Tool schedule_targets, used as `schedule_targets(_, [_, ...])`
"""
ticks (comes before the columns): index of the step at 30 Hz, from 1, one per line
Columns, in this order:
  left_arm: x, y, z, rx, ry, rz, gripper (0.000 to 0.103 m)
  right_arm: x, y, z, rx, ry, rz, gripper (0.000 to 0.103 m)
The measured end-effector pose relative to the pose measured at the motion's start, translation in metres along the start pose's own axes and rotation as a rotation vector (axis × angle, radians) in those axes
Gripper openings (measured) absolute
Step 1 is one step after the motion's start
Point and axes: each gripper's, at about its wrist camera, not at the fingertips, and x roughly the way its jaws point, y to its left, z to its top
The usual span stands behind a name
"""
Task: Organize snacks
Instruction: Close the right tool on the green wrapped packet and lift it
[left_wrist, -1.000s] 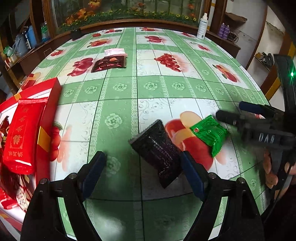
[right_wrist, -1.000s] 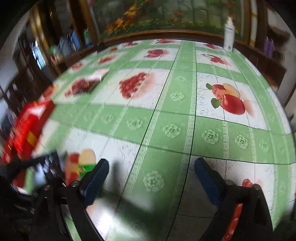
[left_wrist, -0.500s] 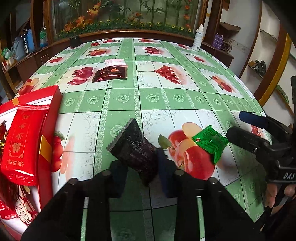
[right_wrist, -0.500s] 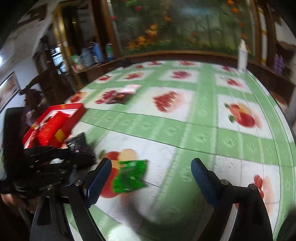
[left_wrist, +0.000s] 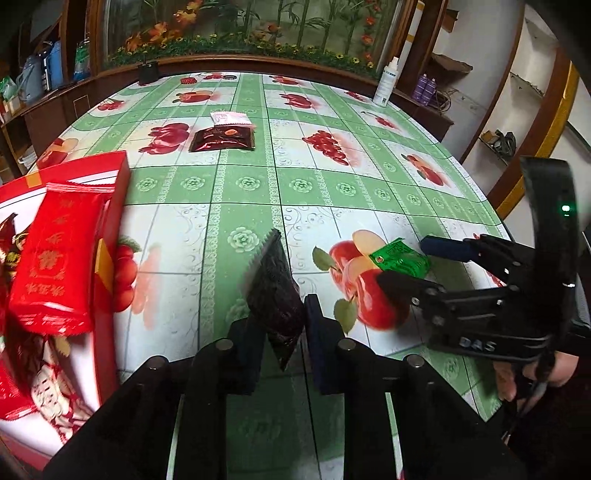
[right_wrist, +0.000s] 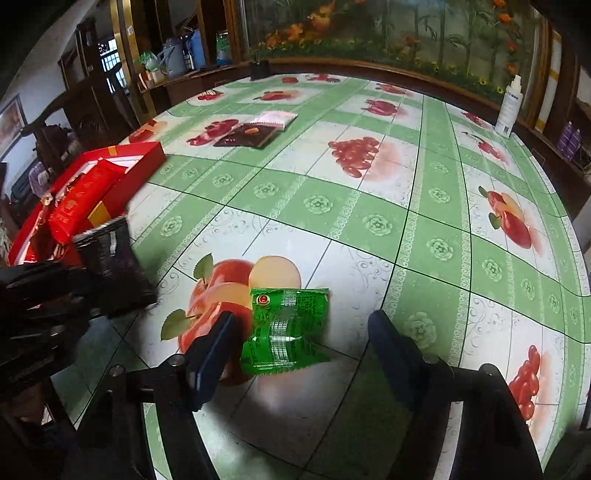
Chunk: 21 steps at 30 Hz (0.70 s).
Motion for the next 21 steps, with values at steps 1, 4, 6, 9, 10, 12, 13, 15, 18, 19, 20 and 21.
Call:
schedule_targets(1, [-0.002, 0.0, -0.001, 0.001, 0.0, -0.003, 0.018, 0.0, 0.001, 0.0, -0.003, 0.001, -0.009, 0.069])
schedule_targets(4, [-0.009, 0.001, -0.003, 0.007, -0.01, -0.016, 0.018, -0.004, 0.005, -0.002, -0.006, -0.006, -0.008, 0.043])
schedule_targets(6, [-0.013, 0.0, -0.003, 0.013, -0.017, -0.02, 0.018, -0.005, 0.008, -0.003, -0.015, 0.0, -0.006, 0.043])
schedule_targets(9, [-0.018, 0.002, -0.003, 0.016, -0.032, -0.026, 0.018, -0.008, 0.009, -0.005, -0.01, 0.005, 0.005, 0.043])
schedule_targets(10, [-0.019, 0.003, -0.003, 0.016, -0.034, -0.032, 0.018, -0.009, 0.01, -0.006, -0.007, 0.005, 0.007, 0.042])
schedule_targets(12, [-0.02, 0.005, -0.003, 0.015, -0.038, -0.041, 0.018, -0.011, 0.008, -0.007, 0.022, 0.004, 0.03, 0.042])
schedule_targets(13, [-0.02, 0.006, -0.003, 0.014, -0.041, -0.044, 0.015, -0.012, 0.007, -0.007, 0.034, 0.005, 0.05, 0.042])
schedule_targets(15, [-0.021, 0.01, -0.004, 0.008, -0.041, -0.062, 0.013, -0.013, 0.005, -0.007, 0.062, 0.006, 0.076, 0.042])
schedule_targets(18, [-0.019, 0.013, -0.005, 0.003, -0.046, -0.061, 0.013, -0.017, 0.0, -0.008, 0.121, 0.001, 0.143, 0.042])
schedule_targets(19, [-0.018, 0.014, -0.005, -0.003, -0.043, -0.066, 0.013, -0.018, 0.0, -0.008, 0.128, -0.001, 0.151, 0.042])
schedule_targets(20, [-0.016, 0.015, -0.005, -0.008, -0.042, -0.07, 0.013, -0.018, 0.0, -0.008, 0.133, -0.001, 0.148, 0.042])
schedule_targets(21, [-0.015, 0.016, -0.005, -0.008, -0.044, -0.07, 0.012, -0.017, -0.001, -0.009, 0.143, 0.0, 0.142, 0.042])
